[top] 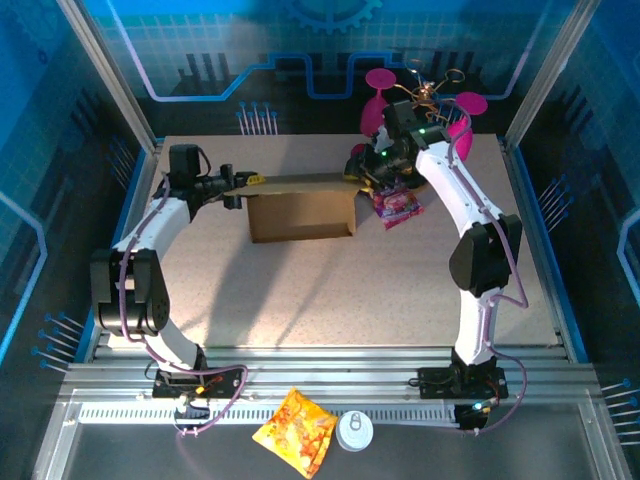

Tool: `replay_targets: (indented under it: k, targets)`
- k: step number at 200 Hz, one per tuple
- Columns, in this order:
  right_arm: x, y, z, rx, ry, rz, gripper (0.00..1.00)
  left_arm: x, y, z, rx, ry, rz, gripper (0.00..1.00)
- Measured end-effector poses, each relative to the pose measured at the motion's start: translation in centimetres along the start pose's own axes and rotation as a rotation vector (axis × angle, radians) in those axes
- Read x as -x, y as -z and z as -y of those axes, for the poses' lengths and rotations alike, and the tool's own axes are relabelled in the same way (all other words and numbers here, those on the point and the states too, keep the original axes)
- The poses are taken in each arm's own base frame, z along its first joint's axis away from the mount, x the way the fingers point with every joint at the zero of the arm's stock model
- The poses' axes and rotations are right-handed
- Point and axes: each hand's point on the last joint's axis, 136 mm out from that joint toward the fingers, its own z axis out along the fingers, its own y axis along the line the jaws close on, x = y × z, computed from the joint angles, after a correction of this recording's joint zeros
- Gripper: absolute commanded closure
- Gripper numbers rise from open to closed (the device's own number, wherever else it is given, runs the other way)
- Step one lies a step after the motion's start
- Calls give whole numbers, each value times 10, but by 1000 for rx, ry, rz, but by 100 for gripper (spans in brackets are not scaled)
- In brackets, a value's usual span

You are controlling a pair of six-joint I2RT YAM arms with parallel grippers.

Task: Fold the paper box

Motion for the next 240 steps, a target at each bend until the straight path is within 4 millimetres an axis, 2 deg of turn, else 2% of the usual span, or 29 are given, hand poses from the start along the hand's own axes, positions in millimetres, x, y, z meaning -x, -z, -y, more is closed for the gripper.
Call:
replay_targets:
  k: [50, 69, 88, 157, 191, 218, 240]
  targets:
    - [-14, -31, 15, -66, 58, -11, 63, 16, 1, -24, 34, -13, 17, 82]
    - [-17, -41, 24, -94, 77, -13, 62, 23, -2, -36, 68, -20, 18, 72]
    - [-19, -48, 27, -109, 103, -6, 62, 28, -2, -52, 112, -17, 17, 63]
    - [-35, -70, 27, -147, 198, -11, 63, 42, 15, -114, 321, -16, 24, 47]
    - [-36, -73, 31, -168, 215, -6, 64, 43, 24, -114, 414, -88, 36, 44]
    - [-36, -75, 38, -186, 216, -4, 64, 40, 32, -110, 470, -148, 48, 36]
    - [-37, -77, 42, -199, 214, -5, 64, 39, 40, -113, 532, -177, 53, 34]
